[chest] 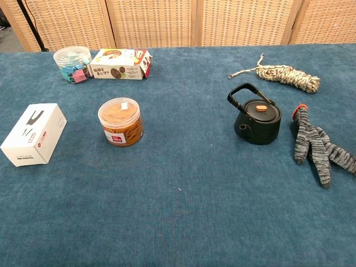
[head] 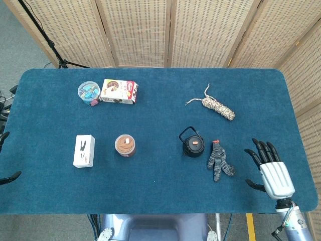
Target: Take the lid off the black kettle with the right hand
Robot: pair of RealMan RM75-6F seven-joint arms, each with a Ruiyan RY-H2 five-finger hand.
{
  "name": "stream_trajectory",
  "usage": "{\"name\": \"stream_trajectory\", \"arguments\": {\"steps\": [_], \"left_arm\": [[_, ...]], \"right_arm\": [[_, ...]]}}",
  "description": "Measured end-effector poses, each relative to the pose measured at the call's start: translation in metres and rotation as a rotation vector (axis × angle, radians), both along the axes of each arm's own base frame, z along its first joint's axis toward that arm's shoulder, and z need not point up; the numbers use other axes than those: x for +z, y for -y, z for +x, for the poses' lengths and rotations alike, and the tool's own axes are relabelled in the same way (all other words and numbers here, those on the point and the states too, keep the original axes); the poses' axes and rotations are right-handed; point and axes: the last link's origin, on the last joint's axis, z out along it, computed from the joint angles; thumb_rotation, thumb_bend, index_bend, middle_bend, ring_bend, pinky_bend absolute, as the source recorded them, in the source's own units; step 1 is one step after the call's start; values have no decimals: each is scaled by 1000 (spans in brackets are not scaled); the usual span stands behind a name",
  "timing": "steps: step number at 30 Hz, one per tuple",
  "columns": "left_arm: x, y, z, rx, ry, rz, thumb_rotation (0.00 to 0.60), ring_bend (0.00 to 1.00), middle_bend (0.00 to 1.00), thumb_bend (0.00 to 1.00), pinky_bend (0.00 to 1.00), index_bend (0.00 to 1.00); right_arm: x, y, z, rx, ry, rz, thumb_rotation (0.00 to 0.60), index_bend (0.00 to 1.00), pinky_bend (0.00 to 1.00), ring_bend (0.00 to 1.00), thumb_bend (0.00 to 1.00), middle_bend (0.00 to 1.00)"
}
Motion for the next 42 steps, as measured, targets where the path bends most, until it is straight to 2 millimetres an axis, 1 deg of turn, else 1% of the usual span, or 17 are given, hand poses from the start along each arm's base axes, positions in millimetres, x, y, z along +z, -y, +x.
{"name": "stream_trajectory", "arguments": {"steps": [2, 3, 6, 8, 11, 14, 18, 21, 27, 31, 35, 42], "left_arm": [[-1, 0, 0, -2, -3, -7, 600, 0, 0, 35, 0, 0], [-2, 0, 0, -4, -4, -12, 600, 0, 0, 35, 0, 0], [-3, -1, 1, -7, -5, -21, 600, 0, 0, 35, 0, 0], [-4, -2, 0, -5, -2, -24, 600, 0, 0, 35, 0, 0], [-3, -5, -1, 5, 5, -22, 600, 0, 0, 35, 0, 0], [-1, -8, -2, 9, 16, -16, 600, 0, 0, 35, 0, 0], [2, -9, -2, 4, 22, -2, 600, 0, 0, 35, 0, 0], [2, -8, -1, -3, 25, 6, 600, 0, 0, 35, 0, 0], [-1, -7, 0, -9, 20, 0, 600, 0, 0, 35, 0, 0], [0, -7, -1, -8, 24, 5, 600, 0, 0, 35, 0, 0], [1, -8, -2, -2, 28, 4, 600, 0, 0, 35, 0, 0], [4, -7, -3, -5, 40, 7, 600, 0, 0, 35, 0, 0]], "right_arm": [[-5, 6, 15, 17, 29, 25, 600, 318, 0, 0, 164, 0], [-9, 11, 26, 29, 49, 45, 600, 324, 0, 0, 183, 0], [-18, 27, 48, 40, 95, 74, 600, 351, 0, 0, 273, 0], [-25, 38, 59, 37, 117, 82, 600, 379, 0, 0, 330, 0], [-39, 56, 75, 20, 140, 95, 600, 411, 0, 0, 389, 0], [-53, 73, 88, -8, 144, 105, 600, 416, 0, 0, 421, 0], [-72, 94, 103, -49, 142, 124, 600, 407, 0, 0, 430, 0], [-87, 105, 112, -75, 134, 136, 600, 402, 0, 0, 431, 0], [-117, 116, 123, -110, 116, 163, 600, 400, 0, 0, 432, 0], [-131, 116, 127, -131, 103, 175, 600, 407, 0, 0, 433, 0], [-139, 115, 129, -141, 86, 168, 600, 408, 0, 0, 431, 0], [-144, 120, 119, -160, 41, 140, 600, 407, 0, 0, 431, 0]]}}
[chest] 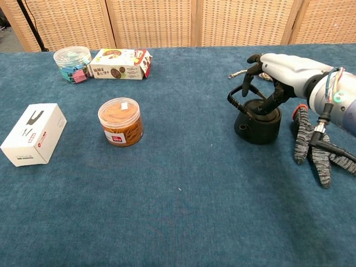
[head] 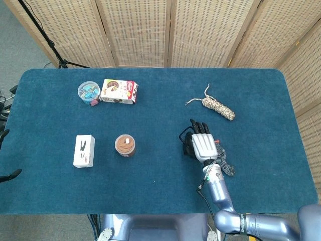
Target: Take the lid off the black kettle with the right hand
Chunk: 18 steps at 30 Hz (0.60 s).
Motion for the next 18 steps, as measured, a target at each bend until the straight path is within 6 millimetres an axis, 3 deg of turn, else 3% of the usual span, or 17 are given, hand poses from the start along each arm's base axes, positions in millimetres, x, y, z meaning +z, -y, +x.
{"name": "stream_trajectory", "arguments": {"steps": [18], "left_arm": [[0, 1, -1, -8, 8, -24, 600, 0, 0, 35, 0, 0]], "right_arm": [[-6, -1, -11, -37, -118, -28, 600, 397, 0, 0, 430, 0]]}}
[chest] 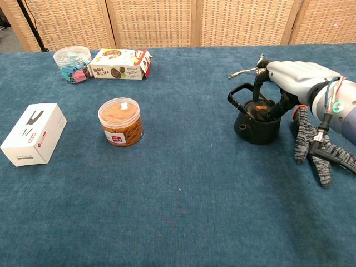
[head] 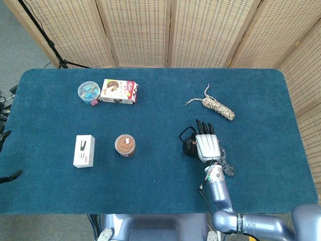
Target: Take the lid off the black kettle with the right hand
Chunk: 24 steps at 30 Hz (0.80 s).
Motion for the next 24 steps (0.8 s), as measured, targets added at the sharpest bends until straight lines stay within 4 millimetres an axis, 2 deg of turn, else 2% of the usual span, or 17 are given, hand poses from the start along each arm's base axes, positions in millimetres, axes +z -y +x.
{"name": "stream_trajectory", "arguments": {"steps": [8, 24], "left_arm": [[1, 0, -1, -1, 3, -1, 600, 0, 0, 35, 0, 0], [0, 0, 0, 0, 2, -6, 600, 0, 0, 35, 0, 0]], "right_arm": [[-1, 5, 2, -26, -35, -3, 600, 431, 0, 0, 430, 0], [-5, 7, 2, -31, -61, -8, 600, 433, 0, 0, 420, 0]]}}
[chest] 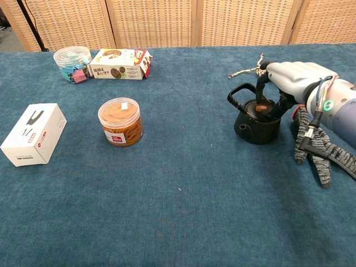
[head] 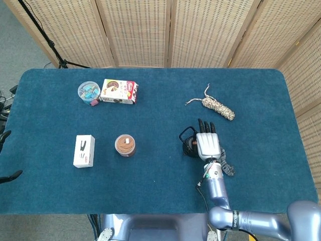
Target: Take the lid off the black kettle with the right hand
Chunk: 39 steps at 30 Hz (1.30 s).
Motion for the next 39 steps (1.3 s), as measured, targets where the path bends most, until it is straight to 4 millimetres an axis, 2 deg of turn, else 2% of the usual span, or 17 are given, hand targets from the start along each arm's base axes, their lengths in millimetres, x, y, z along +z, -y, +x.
{"name": "stream_trajectory", "arguments": {"steps": [24, 32, 39], "left_arm": [[1, -1, -1, 1, 3, -1, 600, 0, 0, 35, 0, 0], [2, -1, -1, 2, 5, 0, 600, 0, 0, 35, 0, 0], [2, -1, -1, 1, 5, 0, 600, 0, 0, 35, 0, 0]], "right_arm": [[-8, 2, 2, -4, 4, -1, 600, 481, 0, 0, 404, 0], [-11, 3, -1, -12, 2, 1, 600, 573, 0, 0, 403, 0], [-13, 4, 1, -3, 11, -8, 600, 613, 0, 0, 404, 13]]}}
